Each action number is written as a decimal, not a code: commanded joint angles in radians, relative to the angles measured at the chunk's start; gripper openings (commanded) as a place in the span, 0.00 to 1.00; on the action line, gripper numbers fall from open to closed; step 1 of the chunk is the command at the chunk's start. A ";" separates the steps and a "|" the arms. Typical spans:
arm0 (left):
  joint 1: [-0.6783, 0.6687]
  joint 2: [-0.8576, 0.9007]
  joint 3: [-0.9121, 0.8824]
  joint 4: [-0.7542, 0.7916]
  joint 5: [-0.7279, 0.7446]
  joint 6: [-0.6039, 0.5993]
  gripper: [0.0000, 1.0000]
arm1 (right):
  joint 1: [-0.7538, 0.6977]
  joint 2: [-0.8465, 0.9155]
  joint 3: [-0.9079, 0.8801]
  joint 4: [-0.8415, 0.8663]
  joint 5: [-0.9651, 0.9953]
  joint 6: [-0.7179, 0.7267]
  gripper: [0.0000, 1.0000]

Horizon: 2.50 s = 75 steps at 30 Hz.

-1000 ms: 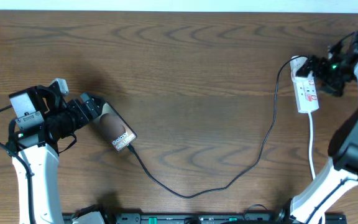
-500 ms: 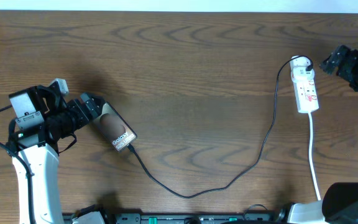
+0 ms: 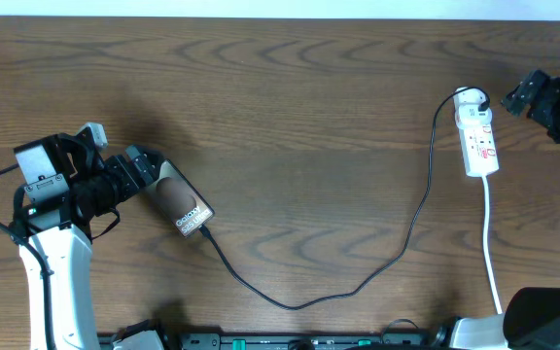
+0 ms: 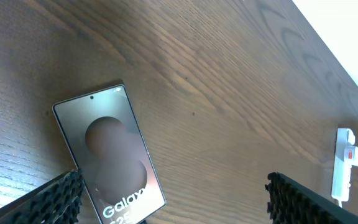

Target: Plug charger to phone and switch on socket

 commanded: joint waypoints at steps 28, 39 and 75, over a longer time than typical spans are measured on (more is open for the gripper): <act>-0.076 -0.229 -0.331 0.391 -0.141 0.024 0.92 | -0.003 -0.010 0.002 -0.001 0.006 0.011 0.99; -0.292 -0.713 -0.877 1.006 -0.318 0.056 0.92 | -0.003 -0.010 0.002 -0.001 0.006 0.011 0.99; -0.398 -1.204 -0.880 0.515 -0.541 0.305 0.92 | -0.003 -0.010 0.002 -0.001 0.006 0.011 0.99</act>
